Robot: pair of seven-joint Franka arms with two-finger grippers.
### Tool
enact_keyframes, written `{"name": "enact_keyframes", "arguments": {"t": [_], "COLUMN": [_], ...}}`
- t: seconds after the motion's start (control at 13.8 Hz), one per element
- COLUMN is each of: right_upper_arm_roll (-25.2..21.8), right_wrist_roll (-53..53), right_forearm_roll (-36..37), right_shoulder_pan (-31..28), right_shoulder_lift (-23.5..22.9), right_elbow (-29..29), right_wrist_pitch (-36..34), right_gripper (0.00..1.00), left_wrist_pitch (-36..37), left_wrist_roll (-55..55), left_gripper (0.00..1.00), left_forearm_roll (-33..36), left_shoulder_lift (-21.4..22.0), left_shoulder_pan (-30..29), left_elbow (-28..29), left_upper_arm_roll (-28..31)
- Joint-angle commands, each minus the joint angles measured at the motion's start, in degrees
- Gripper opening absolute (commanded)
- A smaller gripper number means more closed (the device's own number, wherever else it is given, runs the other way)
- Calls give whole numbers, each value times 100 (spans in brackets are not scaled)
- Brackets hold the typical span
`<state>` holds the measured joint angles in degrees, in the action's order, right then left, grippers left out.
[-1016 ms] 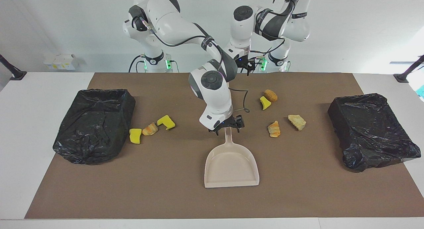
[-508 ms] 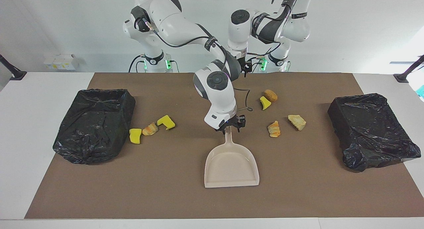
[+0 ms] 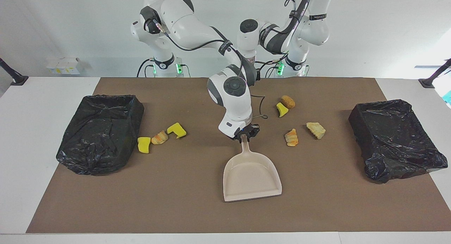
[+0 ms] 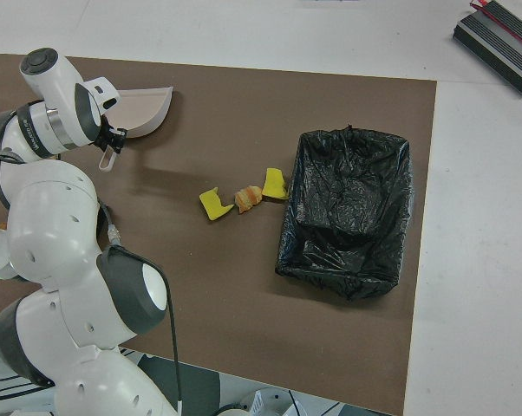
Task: Sweep and dump trash in bin
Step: 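Grasp the dustpan handle with the right gripper and lift it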
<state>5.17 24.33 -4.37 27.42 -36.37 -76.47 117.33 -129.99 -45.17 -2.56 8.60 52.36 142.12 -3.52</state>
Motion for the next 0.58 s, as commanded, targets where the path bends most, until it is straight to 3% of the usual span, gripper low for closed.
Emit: {"name": "enact_keyframes", "arguments": {"t": [0.0,0.15,0.51], "right_upper_arm_roll": [36,45,37], "right_wrist_roll": [-235,-680,-2755], "right_forearm_roll": [77,77,68], "right_shoulder_pan": [-193,-386,-878], "right_shoulder_lift": [297,463,1060], "right_elbow": [-176,-184,-579], "right_wrist_pitch": [-218,-577,-1361], "right_gripper": [0,0,0], "left_wrist_pitch": [-132,-123,-61], "left_wrist_roll": [-70,-140,-176], "left_gripper": [100,99,53], "left_forearm_roll": [-78,-78,-78], "left_shoulder_lift": [37,19,28], "left_shoulder_pan": [170,170,214], "left_elbow": [114,105,96], "left_upper_arm_roll": [106,106,106]}}
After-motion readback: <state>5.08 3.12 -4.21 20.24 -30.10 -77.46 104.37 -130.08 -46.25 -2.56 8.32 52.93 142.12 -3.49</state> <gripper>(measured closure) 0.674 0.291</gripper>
